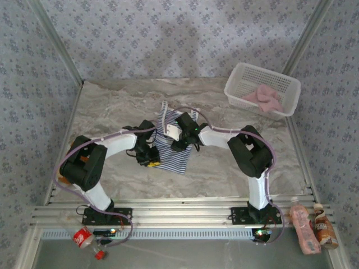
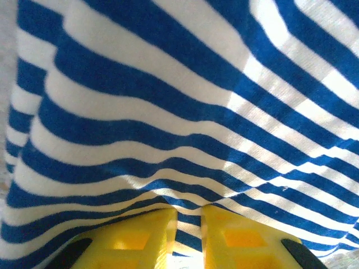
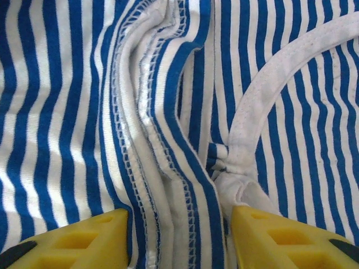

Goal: Fold and stack the tank tops

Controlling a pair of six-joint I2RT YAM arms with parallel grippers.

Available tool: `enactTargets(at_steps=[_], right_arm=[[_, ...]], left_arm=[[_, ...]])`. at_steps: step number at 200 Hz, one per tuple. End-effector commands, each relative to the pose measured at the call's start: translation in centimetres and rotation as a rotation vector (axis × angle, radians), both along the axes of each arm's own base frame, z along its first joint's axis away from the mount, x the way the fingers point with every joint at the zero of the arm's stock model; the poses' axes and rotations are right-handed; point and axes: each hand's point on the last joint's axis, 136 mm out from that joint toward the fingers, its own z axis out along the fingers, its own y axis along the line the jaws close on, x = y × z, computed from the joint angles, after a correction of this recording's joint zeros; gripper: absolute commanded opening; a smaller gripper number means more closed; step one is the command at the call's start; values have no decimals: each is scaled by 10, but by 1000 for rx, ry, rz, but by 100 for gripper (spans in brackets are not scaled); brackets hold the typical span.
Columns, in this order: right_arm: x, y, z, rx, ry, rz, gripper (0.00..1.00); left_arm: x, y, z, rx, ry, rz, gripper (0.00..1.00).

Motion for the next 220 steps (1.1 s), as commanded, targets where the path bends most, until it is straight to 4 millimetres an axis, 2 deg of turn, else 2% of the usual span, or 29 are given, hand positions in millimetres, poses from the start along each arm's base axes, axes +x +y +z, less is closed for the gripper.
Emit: enactTargets(at_steps=[1, 40, 73, 86, 111, 125, 148, 172, 176, 190, 203, 220], right_arm=[[13, -10, -6, -45, -7, -20, 51], [33, -25, -2, -49, -21, -79, 51], [59, -35, 9, -17, -34, -148, 51], [64, -42, 6, -35, -31, -156, 51], [64, -45, 6, -49, -27, -135, 51], [63, -46, 19, -21, -26, -141, 51], [46, -45, 48, 57, -10, -143, 51], [3, -37, 65, 105, 16, -74, 52], [-10, -41, 55, 92, 43, -62, 52], [-35, -39, 49, 73, 49, -9, 53], [-48, -43, 37, 32, 52, 21, 54], [-53, -47, 24, 5, 59, 44, 54]], left_arm=[[-29, 43, -23, 180, 93, -29, 20], [-39, 52, -27, 204, 113, -43, 19], [-45, 57, -28, 218, 125, -52, 18], [-46, 58, -27, 217, 124, -54, 17], [-46, 57, -26, 209, 123, -51, 17], [-45, 55, -24, 198, 123, -48, 17], [-37, 49, -17, 181, 104, -46, 18], [-28, 45, -6, 173, 81, -44, 20], [-26, 44, -3, 170, 75, -44, 20], [-17, 41, 8, 166, 54, -44, 22], [-8, 36, 17, 157, 36, -46, 24], [4, 28, 25, 137, 12, -48, 25]])
